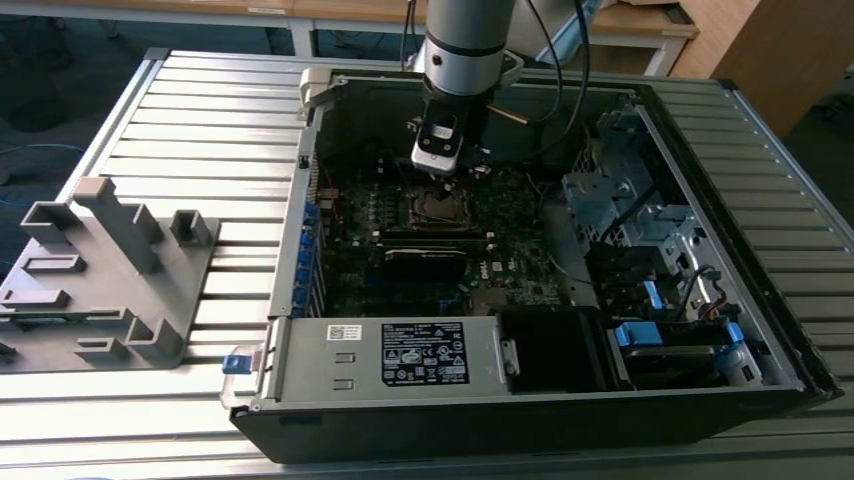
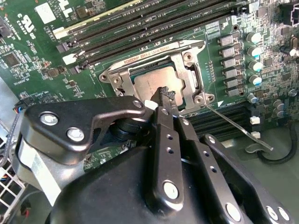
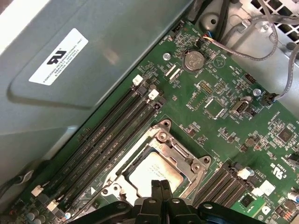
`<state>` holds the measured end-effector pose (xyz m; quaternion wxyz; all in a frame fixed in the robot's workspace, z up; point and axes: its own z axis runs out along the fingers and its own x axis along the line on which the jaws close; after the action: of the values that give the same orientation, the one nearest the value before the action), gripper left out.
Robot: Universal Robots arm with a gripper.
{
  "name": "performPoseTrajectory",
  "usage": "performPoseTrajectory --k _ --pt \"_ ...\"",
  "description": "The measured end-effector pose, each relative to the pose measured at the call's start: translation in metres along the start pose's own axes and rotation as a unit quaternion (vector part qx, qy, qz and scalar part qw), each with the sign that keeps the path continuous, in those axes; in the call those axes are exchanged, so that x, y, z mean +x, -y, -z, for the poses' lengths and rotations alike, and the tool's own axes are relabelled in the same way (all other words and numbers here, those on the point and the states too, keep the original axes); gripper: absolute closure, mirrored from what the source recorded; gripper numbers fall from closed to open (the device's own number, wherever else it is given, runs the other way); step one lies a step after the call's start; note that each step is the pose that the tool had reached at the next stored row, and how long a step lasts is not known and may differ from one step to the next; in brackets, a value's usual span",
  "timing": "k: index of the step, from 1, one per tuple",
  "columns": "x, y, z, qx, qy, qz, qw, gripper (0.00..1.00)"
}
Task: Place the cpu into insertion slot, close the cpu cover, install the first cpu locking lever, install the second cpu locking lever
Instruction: 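Close the cpu cover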
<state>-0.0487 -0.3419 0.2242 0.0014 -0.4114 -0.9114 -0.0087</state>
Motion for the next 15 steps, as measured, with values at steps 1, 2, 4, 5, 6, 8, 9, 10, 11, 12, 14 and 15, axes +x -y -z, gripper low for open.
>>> performPoseTrajectory --k 1,2,4,5,6,8,9,10,11,12,14,15 --pt "0.0 0.0 0.0 0.0 0.0 0.0 1.0 0.89" --pt "0.0 0.0 0.0 0.0 0.0 0.0 1.0 0.89" --pt "0.0 0.0 0.0 0.0 0.0 0.0 1.0 0.89" --pt "0.0 0.0 0.0 0.0 0.0 0.001 1.0 0.89" --pt "0.0 0.0 0.0 0.0 -0.0001 0.004 0.99999 0.89" --pt "0.0 0.0 -0.0001 -0.0002 -0.0005 0.015 0.99989 0.89" --pt "0.0 0.0 -0.0001 -0.0001 -0.0007 0.022 0.99975 0.89" --pt "0.0 0.0 0.0 -0.0001 -0.0008 0.029 0.99957 0.89" --pt "0.0 0.0 0.0 -0.0001 -0.001 0.037 0.99933 0.89" --pt "0.0 0.0 -0.0001 0.0 -0.0011 0.045 0.99901 0.89" --pt "0.0 0.0 -0.0001 0.0001 -0.0014 0.059 0.99823 0.89" --pt "0.0 0.0 -0.0001 0.0001 -0.0016 0.067 0.99776 0.89"
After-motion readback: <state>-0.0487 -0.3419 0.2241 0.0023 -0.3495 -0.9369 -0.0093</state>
